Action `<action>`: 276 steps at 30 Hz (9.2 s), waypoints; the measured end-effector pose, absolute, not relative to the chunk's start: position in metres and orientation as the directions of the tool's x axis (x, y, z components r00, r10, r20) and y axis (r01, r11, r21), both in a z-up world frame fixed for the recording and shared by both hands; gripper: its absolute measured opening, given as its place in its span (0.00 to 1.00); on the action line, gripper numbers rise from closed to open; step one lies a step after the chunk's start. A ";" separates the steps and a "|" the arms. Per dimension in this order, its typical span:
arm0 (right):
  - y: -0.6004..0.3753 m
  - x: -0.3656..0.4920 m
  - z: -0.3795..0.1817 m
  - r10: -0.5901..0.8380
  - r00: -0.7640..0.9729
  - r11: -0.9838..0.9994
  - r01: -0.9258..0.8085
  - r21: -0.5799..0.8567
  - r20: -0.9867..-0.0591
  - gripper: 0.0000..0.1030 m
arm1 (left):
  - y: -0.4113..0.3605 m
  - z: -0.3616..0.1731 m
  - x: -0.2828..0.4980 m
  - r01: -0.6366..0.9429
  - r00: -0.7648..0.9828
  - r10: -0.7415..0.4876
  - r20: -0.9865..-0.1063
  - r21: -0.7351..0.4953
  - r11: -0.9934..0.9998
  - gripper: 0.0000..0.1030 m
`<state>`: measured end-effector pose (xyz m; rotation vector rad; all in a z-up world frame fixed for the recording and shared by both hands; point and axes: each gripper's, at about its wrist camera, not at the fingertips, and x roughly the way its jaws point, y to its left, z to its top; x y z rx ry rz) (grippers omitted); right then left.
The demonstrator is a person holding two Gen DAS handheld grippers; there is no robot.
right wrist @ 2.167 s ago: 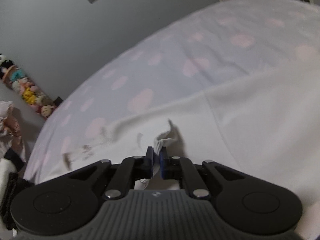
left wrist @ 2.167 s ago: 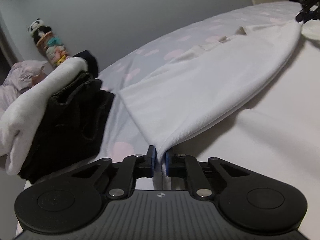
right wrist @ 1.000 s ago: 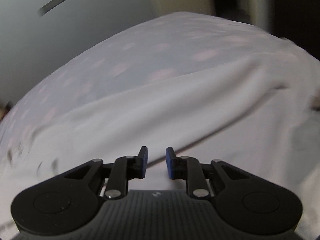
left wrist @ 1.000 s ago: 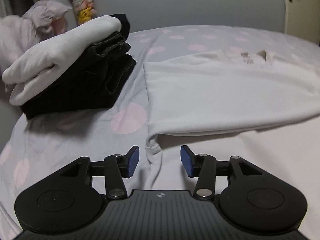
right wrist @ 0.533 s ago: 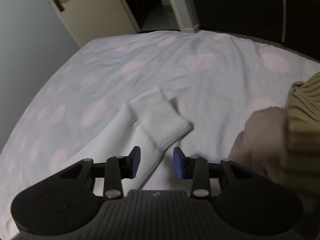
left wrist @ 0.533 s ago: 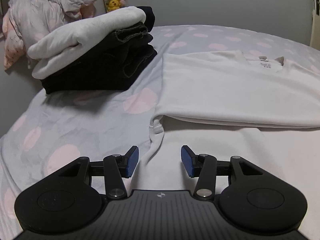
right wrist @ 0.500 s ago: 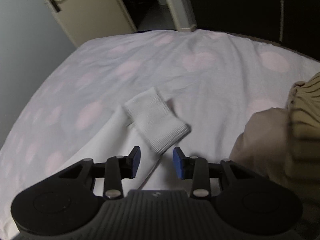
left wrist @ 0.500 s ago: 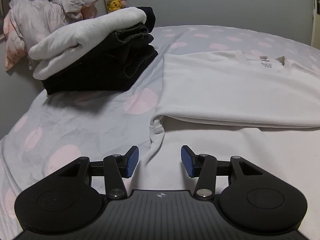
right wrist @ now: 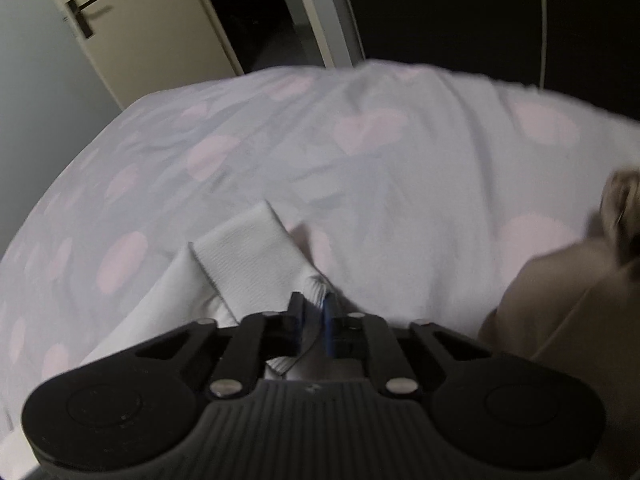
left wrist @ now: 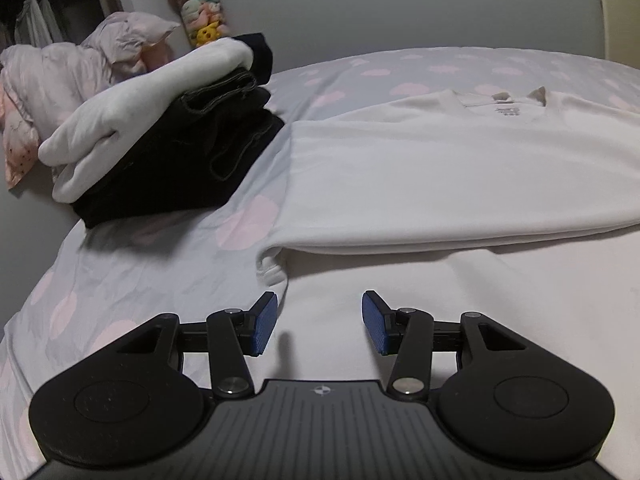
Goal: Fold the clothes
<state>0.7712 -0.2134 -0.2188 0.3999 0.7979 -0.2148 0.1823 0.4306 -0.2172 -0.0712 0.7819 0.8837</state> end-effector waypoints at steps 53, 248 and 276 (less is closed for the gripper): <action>0.422 0.367 -0.078 0.502 0.617 0.777 -0.629 0.003 -0.606 0.09 | 0.568 -0.182 0.084 -0.740 0.560 0.323 -0.763 -0.286 0.609 0.54; 0.113 0.389 -0.193 0.317 0.500 0.267 -0.862 -0.430 -0.806 0.07 | 0.406 -0.190 0.134 -0.053 0.520 0.410 -0.750 0.451 0.891 0.06; -0.058 0.203 -0.003 0.514 0.784 0.679 -0.620 -0.392 -0.349 0.05 | 0.285 0.014 -0.049 -0.388 0.788 0.529 -0.313 0.415 0.823 0.05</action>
